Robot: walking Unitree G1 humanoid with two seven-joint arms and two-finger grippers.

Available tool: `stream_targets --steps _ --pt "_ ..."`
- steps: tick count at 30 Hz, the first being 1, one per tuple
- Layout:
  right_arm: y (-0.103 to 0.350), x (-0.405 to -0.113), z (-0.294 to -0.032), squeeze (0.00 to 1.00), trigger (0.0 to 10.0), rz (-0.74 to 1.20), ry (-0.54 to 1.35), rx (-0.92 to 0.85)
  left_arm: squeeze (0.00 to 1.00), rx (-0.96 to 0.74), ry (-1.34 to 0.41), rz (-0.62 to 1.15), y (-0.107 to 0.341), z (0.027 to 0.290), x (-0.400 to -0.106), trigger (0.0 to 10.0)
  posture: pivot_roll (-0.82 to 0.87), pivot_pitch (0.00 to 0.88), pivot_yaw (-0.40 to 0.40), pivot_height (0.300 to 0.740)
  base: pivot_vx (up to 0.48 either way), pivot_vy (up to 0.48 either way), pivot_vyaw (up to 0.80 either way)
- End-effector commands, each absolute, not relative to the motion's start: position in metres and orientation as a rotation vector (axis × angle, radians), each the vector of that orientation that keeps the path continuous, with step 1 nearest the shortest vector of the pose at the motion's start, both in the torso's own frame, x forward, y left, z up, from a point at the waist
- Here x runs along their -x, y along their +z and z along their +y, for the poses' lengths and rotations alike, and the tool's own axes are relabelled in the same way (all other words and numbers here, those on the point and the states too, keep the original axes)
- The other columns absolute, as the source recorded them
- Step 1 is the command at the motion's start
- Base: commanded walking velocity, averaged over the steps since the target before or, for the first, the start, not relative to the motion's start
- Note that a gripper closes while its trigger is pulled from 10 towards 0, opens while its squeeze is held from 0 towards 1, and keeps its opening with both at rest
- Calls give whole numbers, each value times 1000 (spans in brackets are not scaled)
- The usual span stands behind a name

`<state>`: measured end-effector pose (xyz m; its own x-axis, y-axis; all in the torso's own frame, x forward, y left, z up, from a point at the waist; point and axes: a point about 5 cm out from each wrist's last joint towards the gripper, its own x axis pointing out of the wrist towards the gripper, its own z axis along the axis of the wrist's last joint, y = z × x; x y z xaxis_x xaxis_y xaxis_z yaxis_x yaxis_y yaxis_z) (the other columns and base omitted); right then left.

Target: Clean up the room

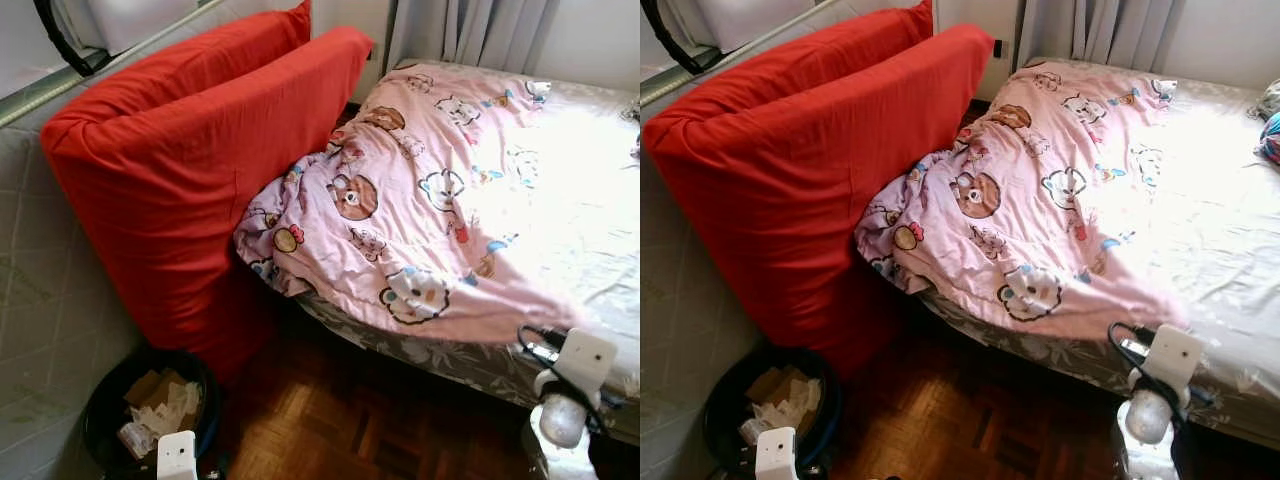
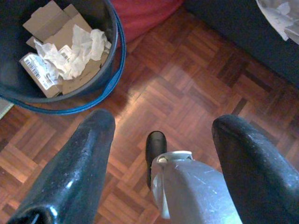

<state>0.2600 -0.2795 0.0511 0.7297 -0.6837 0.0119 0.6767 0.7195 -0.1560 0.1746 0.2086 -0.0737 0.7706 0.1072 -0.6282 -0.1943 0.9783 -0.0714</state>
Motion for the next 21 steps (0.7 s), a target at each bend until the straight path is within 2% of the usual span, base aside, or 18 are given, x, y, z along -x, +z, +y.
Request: stream_targets --steps 1,10,14,21 --pt "38 -244 -294 0 10000 138 -851 169 0 124 165 709 -78 212 -167 10000 -35 126 19 740 0 0 0" --pt "4 -222 -293 0 10000 339 -931 46 0 116 156 708 -77 211 -168 10000 -35 129 20 740 0 0 0" --pt "-15 -221 -284 0 10000 476 -859 -24 0 113 151 706 -77 211 -170 10000 -32 129 19 740 0 0 0" --pt "-23 -220 -277 0 10000 527 -820 -68 0 105 143 698 -76 210 -171 10000 -30 127 18 740 0 0 0"
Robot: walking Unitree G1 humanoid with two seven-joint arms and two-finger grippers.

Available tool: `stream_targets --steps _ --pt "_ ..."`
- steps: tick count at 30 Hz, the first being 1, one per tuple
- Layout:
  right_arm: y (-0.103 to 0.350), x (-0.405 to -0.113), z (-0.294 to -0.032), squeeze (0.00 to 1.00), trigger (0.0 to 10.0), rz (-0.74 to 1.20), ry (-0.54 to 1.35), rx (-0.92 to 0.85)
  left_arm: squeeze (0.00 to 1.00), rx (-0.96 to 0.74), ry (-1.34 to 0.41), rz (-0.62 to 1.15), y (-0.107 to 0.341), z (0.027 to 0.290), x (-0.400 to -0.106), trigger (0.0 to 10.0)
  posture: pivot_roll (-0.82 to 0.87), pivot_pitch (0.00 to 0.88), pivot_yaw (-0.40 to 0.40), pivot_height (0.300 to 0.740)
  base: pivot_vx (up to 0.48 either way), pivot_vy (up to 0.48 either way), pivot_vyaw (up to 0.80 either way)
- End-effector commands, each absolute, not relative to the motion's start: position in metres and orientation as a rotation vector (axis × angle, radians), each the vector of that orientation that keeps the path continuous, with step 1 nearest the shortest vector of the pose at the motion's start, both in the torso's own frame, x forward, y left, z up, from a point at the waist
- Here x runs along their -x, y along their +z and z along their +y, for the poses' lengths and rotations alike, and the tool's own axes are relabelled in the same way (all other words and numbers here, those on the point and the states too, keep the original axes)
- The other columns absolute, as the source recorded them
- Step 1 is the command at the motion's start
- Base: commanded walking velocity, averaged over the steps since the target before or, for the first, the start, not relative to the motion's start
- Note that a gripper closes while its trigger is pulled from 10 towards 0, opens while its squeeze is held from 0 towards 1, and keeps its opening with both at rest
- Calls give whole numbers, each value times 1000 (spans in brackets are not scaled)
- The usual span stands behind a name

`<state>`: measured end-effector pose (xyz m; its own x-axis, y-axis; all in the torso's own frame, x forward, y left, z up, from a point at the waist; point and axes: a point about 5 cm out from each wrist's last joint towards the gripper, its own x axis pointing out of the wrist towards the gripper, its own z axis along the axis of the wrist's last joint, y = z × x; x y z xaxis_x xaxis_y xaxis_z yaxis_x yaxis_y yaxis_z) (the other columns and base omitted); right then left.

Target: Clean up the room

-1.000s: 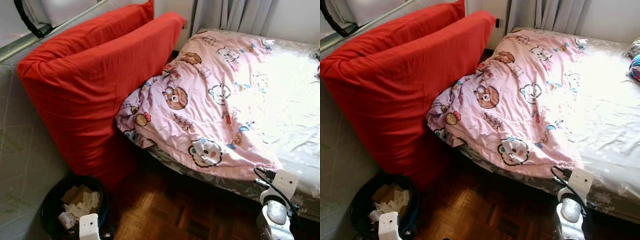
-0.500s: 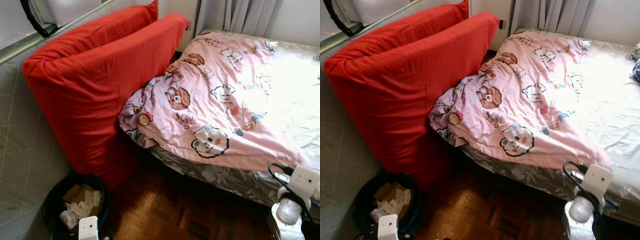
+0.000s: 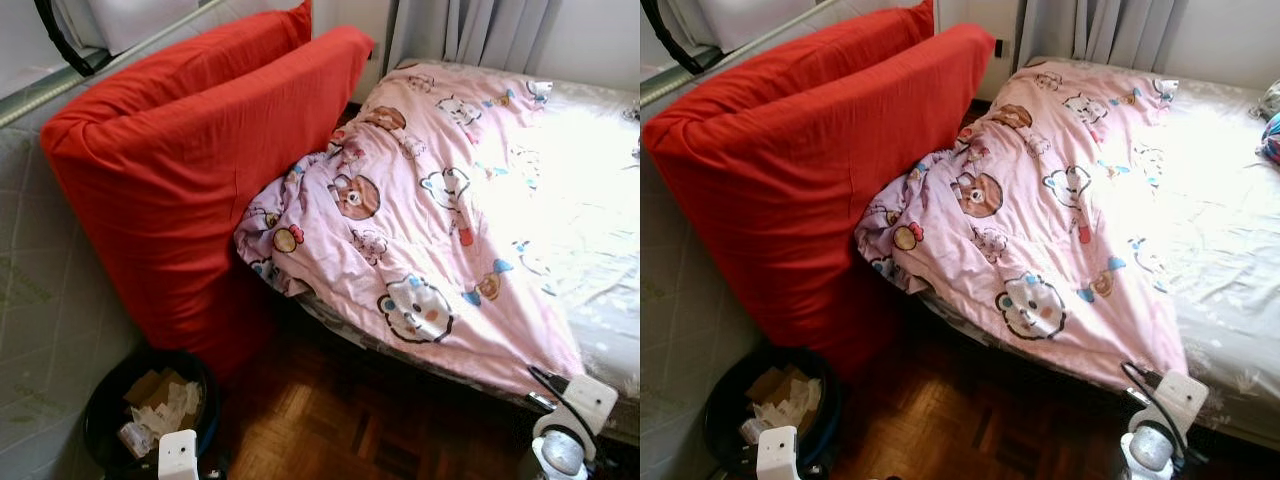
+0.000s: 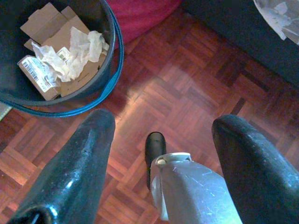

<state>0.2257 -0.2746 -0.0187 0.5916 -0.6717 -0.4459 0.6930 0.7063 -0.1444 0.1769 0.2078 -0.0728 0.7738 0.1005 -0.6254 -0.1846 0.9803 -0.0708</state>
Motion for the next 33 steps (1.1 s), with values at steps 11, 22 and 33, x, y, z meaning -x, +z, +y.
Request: stream_targets --steps 11,22,33 --pt "-24 -220 -279 827 10000 533 -811 -93 0 100 135 721 -78 208 -169 10000 -31 128 19 740 0 0 0" --pt "-26 -219 -279 506 10000 549 -815 -98 0 96 129 722 -78 206 -170 10000 -29 128 17 740 0 0 0" --pt "-44 -222 -247 0 10000 640 -537 -194 0 89 123 738 -79 206 -169 10000 -39 115 17 740 0 0 0"
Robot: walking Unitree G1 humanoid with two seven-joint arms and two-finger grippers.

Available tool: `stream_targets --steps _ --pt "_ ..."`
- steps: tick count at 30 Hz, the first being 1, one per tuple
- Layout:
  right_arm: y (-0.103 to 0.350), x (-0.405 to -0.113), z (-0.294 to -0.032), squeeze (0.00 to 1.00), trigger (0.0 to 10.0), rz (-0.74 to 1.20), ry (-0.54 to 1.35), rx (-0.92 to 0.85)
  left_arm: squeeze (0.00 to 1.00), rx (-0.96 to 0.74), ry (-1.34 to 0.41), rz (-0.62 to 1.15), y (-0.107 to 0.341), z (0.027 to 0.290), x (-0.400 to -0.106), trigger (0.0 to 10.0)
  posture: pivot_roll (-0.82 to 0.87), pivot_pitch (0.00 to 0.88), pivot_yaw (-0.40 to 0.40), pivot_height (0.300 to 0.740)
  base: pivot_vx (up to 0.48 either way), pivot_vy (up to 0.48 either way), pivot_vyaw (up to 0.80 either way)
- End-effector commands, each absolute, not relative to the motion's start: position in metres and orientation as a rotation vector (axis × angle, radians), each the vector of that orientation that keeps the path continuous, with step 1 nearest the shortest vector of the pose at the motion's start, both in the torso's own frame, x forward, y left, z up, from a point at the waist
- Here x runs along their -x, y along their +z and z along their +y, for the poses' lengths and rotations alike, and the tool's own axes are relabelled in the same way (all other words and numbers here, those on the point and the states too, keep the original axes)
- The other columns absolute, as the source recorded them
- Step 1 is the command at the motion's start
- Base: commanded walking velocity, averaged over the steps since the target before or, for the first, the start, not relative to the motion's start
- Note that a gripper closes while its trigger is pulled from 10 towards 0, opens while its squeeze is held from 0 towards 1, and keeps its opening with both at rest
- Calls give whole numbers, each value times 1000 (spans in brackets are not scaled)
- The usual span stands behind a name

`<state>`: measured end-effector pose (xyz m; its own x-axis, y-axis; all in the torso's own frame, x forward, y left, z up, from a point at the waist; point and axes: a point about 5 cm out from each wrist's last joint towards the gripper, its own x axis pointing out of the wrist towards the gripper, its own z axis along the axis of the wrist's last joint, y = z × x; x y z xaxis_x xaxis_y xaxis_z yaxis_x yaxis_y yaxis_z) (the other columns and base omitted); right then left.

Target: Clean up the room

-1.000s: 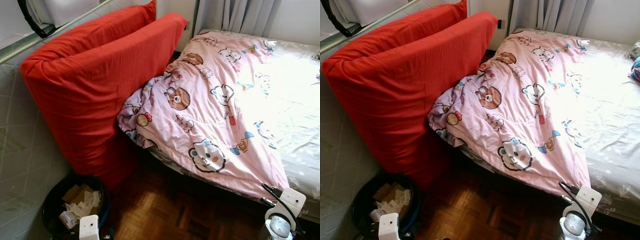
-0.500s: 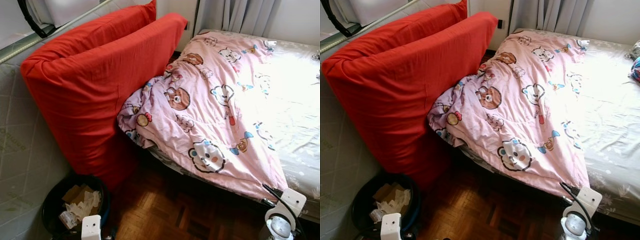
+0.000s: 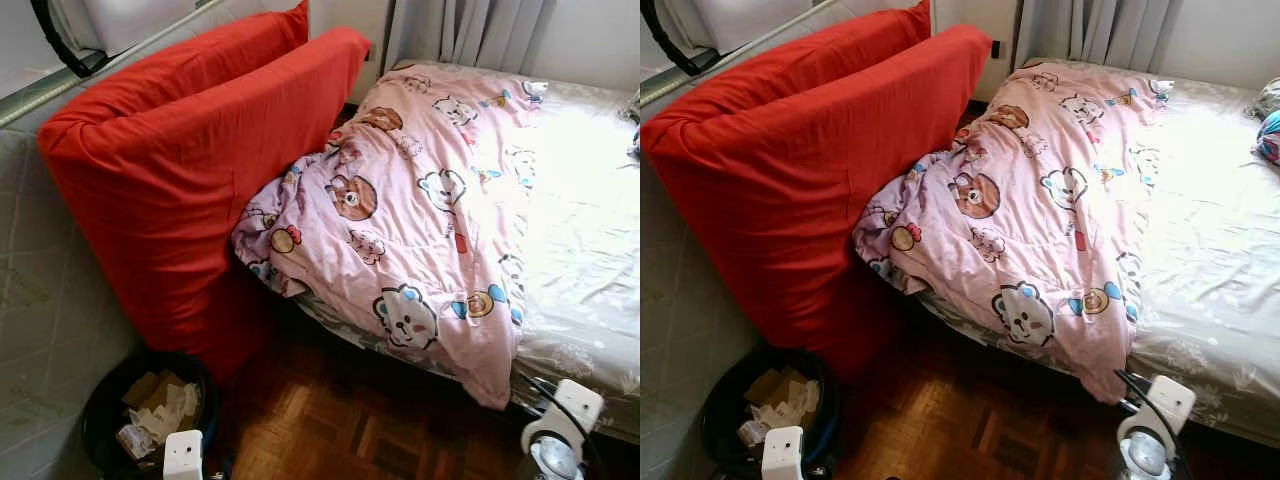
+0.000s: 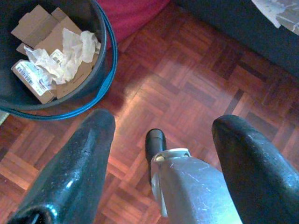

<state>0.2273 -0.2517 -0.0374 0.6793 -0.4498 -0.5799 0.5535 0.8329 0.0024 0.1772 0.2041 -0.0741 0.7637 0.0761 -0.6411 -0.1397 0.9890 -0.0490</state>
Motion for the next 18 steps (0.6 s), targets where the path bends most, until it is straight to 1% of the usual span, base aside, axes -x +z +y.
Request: stream_targets --steps 1,2,3,6,8,10,14,18 --pt "-48 -221 -239 0 10000 671 -464 -199 0 86 123 745 -80 206 -168 10000 -43 113 18 740 0 0 0" --pt "-52 -219 -230 0 10000 697 -381 -188 0 83 122 753 -80 206 -167 10000 -46 110 19 740 0 0 0" --pt "-58 -216 -216 0 10000 733 -257 -159 0 79 123 764 -81 207 -166 10000 -44 107 19 740 0 0 0" --pt "-65 -209 -203 0 10000 773 -162 -122 0 71 124 775 -81 208 -166 10000 -42 101 20 740 0 0 0" --pt "-67 -207 -201 0 10000 783 -152 -122 0 67 123 779 -81 209 -166 10000 -42 101 20 740 0 0 0" --pt "-73 -199 -196 0 10000 834 -128 -106 0 55 126 799 -82 210 -165 10000 -41 95 22 740 0 0 0" --pt "-79 -189 -191 0 10000 879 -93 -86 0 56 151 820 -83 214 -163 10000 -40 91 23 740 0 0 0" --pt "-84 -178 -193 0 10000 901 -104 -85 0 75 179 825 -84 215 -162 10000 -44 81 24 740 0 0 0"
